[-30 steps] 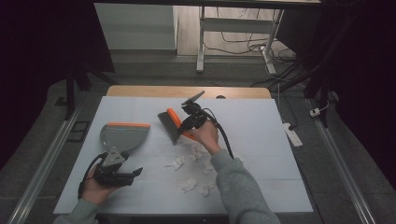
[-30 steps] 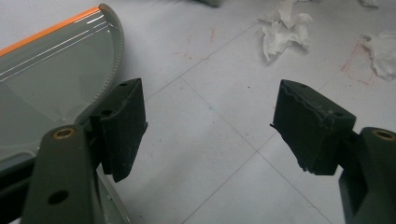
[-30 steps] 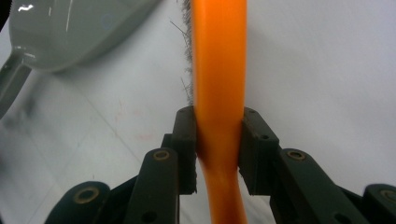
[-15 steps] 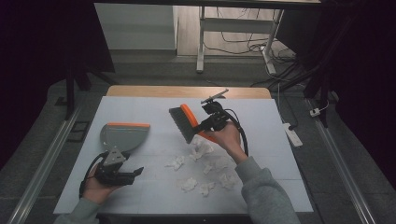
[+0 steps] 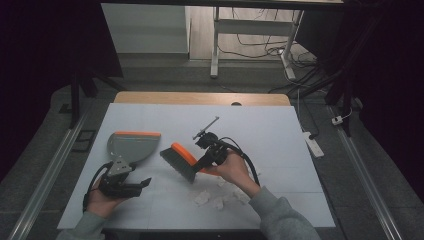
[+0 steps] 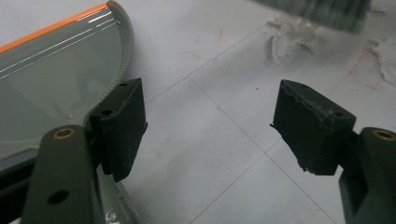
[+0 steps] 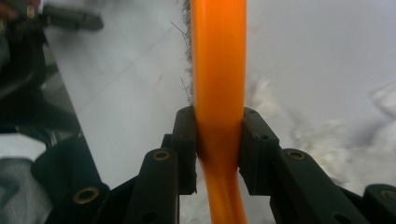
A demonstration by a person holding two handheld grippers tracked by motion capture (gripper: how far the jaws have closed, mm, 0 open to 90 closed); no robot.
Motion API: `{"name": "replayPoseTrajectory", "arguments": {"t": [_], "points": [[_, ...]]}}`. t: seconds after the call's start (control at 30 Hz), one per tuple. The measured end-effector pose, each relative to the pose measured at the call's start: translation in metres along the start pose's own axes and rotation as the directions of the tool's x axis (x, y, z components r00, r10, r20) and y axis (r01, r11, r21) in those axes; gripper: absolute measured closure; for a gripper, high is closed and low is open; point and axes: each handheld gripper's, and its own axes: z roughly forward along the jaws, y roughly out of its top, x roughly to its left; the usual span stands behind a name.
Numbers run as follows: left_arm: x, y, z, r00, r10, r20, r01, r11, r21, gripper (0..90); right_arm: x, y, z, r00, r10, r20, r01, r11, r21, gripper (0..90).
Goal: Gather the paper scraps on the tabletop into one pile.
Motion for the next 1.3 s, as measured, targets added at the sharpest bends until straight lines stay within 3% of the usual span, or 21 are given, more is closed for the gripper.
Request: {"name": "replayPoseTrajectory", "arguments": {"t": [0.13,0.2,0.4,0.43,0.5,0.53,0.57,0.67,0.8,0.87,0.97,1.07,1.17,1.3], "points": [[0.000,0.000,0.001,1.0000,-0.005,0.002,0.005,1.0000,0.003,26.1,0.011,0.000,0.019,0.9984,-0.056,0.002,0.056,0.996,0.076,70.3],[0.000,-0.001,0.002,1.0000,-0.004,0.003,0.004,1.0000,0.007,26.1,0.012,0.002,0.027,0.9950,-0.089,0.046,0.084,0.992,0.097,70.3],[0.002,-0.002,0.001,0.9999,-0.009,0.007,0.009,1.0000,0.005,26.1,-0.013,0.003,0.017,0.9933,-0.025,0.113,0.013,0.994,0.108,70.3],[0.002,-0.002,0.002,0.9999,-0.009,0.008,0.009,0.9999,0.006,26.2,-0.017,0.001,0.011,0.9901,-0.013,0.139,-0.002,0.995,0.101,70.3],[0.003,-0.003,0.003,0.9999,-0.009,0.010,0.009,0.9999,0.009,26.2,-0.027,-0.004,-0.002,0.9748,-0.002,0.223,-0.018,0.996,0.090,70.3],[0.003,-0.002,0.003,0.9999,-0.008,0.010,0.008,0.9999,0.011,26.2,-0.032,-0.006,-0.009,0.9715,0.012,0.237,-0.029,0.997,0.072,70.3],[0.002,-0.002,0.003,0.9999,-0.007,0.010,0.007,0.9999,0.011,26.2,-0.036,-0.009,-0.015,0.9724,0.027,0.232,-0.039,0.998,0.047,70.3],[0.002,-0.002,0.003,0.9999,-0.007,0.008,0.007,0.9999,0.011,26.2,-0.035,-0.015,-0.039,0.9871,0.041,0.155,-0.034,0.998,-0.047,70.3],[0.002,-0.002,0.003,0.9999,-0.010,0.006,0.010,0.9999,0.011,26.2,-0.020,-0.023,-0.065,0.9943,-0.012,0.106,0.023,0.994,-0.106,70.3],[0.002,-0.002,0.003,0.9999,-0.012,0.006,0.012,0.9999,0.011,26.2,-0.013,-0.029,-0.072,0.9936,-0.035,0.107,0.047,0.993,-0.105,70.3],[0.003,-0.002,0.002,0.9999,-0.014,0.007,0.014,0.9999,0.008,26.2,-0.002,-0.042,-0.073,0.9938,-0.069,0.087,0.074,0.996,-0.059,70.3],[0.003,-0.003,0.002,0.9998,-0.020,0.010,0.020,0.9998,0.007,26.2,0.010,-0.057,-0.062,0.9875,-0.150,0.048,0.148,0.988,0.045,70.3],[0.003,-0.002,0.003,0.9998,-0.020,0.010,0.020,0.9998,0.010,26.2,0.024,-0.070,-0.048,0.9777,-0.209,0.026,0.203,0.969,0.139,70.3],[0.003,-0.003,0.003,0.9997,-0.023,0.010,0.023,0.9997,0.010,26.2,0.034,-0.078,-0.035,0.9635,-0.268,-0.008,0.263,0.939,0.221,70.3]]}}
